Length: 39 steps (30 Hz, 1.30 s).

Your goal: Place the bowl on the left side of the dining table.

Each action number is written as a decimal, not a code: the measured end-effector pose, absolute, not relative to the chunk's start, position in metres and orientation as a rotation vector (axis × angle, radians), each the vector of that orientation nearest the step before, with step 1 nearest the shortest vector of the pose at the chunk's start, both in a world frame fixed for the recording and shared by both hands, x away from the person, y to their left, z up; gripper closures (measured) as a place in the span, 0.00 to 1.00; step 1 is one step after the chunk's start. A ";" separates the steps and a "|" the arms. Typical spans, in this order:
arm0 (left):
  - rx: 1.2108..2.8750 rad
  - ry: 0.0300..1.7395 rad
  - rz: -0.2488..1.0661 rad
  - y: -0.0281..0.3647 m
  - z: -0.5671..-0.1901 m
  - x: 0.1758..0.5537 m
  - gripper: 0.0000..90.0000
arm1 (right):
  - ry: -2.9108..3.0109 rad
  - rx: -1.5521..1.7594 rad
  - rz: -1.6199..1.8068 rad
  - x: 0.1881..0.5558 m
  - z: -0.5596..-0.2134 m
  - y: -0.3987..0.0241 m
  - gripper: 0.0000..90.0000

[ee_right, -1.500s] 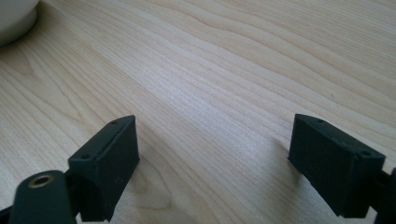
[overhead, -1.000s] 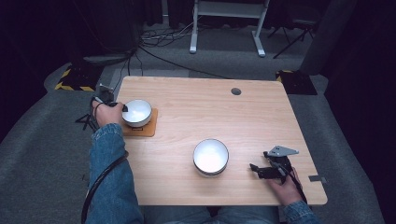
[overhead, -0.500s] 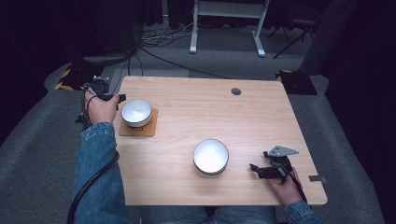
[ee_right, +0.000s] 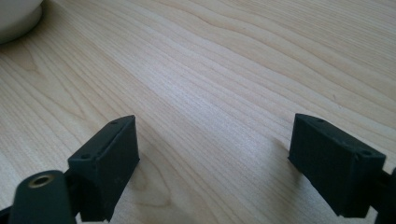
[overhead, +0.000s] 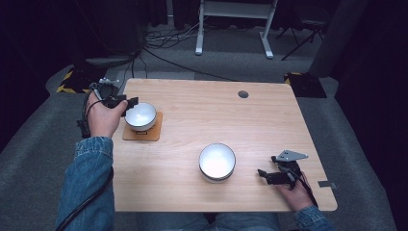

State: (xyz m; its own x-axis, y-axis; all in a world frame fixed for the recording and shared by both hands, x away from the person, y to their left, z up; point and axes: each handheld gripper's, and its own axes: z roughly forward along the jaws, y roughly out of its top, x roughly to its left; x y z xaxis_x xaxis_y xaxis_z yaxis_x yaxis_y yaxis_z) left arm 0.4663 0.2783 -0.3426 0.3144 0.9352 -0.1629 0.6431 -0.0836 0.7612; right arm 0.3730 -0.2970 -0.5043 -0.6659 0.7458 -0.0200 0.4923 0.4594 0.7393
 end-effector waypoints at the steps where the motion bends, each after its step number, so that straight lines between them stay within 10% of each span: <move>1: 1.822 1.392 0.477 0.275 -0.341 0.462 0.53 | 2.371 1.049 1.036 0.373 -0.504 -0.297 0.17; 39: 1.970 0.916 0.363 0.220 -0.344 0.353 0.51 | 2.372 1.052 1.035 0.373 -0.504 -0.297 0.17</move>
